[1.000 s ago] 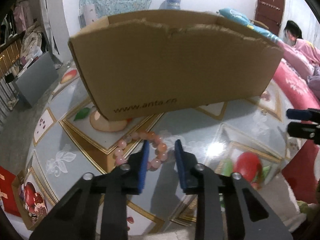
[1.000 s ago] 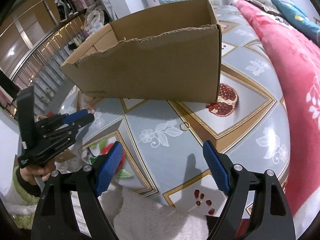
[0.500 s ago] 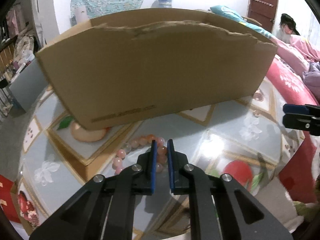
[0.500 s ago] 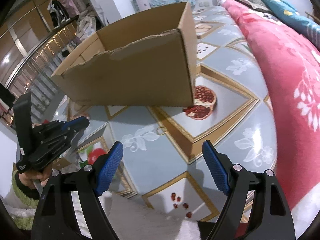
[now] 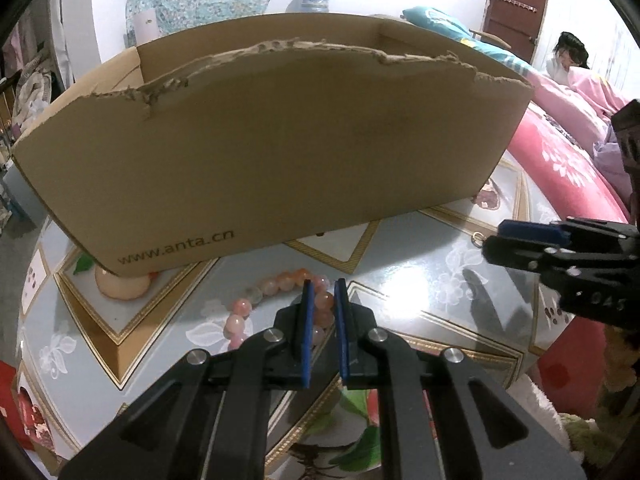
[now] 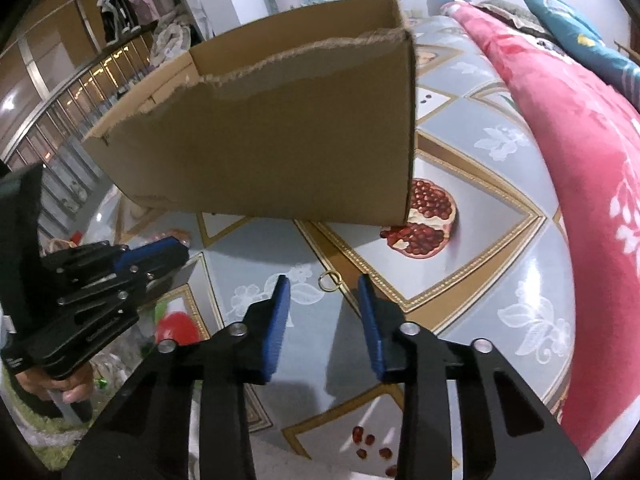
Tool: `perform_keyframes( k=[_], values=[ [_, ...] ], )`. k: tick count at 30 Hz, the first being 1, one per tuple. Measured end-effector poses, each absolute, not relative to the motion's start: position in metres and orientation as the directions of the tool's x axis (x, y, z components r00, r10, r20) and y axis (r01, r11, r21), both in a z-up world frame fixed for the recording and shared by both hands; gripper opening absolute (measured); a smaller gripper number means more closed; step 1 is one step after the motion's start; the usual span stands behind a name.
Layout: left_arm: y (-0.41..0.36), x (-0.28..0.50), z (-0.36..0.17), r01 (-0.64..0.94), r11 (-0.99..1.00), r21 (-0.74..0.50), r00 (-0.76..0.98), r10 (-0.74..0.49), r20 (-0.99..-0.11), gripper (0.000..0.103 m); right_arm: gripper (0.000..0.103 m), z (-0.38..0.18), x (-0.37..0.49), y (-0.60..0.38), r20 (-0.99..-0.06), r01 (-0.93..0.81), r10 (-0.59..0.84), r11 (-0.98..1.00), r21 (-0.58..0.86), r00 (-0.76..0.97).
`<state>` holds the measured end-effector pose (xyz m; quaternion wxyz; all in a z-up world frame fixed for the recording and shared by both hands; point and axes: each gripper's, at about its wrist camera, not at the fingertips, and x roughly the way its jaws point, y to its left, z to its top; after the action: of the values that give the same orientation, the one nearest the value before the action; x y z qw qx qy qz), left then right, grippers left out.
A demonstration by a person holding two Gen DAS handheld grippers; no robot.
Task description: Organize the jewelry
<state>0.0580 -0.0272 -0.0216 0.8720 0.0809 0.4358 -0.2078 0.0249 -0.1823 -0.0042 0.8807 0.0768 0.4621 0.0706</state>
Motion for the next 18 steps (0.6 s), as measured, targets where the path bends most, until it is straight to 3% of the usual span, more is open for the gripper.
perform_keyframes(
  k=[9, 11, 18],
  values=[
    [-0.031, 0.060, -0.021, 0.433, 0.901, -0.033, 0.535, -0.286, -0.795, 0.009, 0.023, -0.008, 0.028, -0.166, -0.799, -0.055, 0.093, 0.996, 0.075, 0.595],
    [-0.031, 0.060, -0.021, 0.432, 0.901, -0.031, 0.535, -0.284, -0.795, 0.009, 0.017, -0.008, 0.027, -0.162, -0.796, -0.055, 0.063, 0.998, 0.038, 0.602],
    [-0.032, 0.060, -0.021, 0.432, 0.901, -0.029, 0.537, -0.282, -0.795, 0.009, 0.010, -0.008, 0.026, -0.161, -0.791, -0.059, 0.053, 0.998, 0.021, 0.610]
  ],
)
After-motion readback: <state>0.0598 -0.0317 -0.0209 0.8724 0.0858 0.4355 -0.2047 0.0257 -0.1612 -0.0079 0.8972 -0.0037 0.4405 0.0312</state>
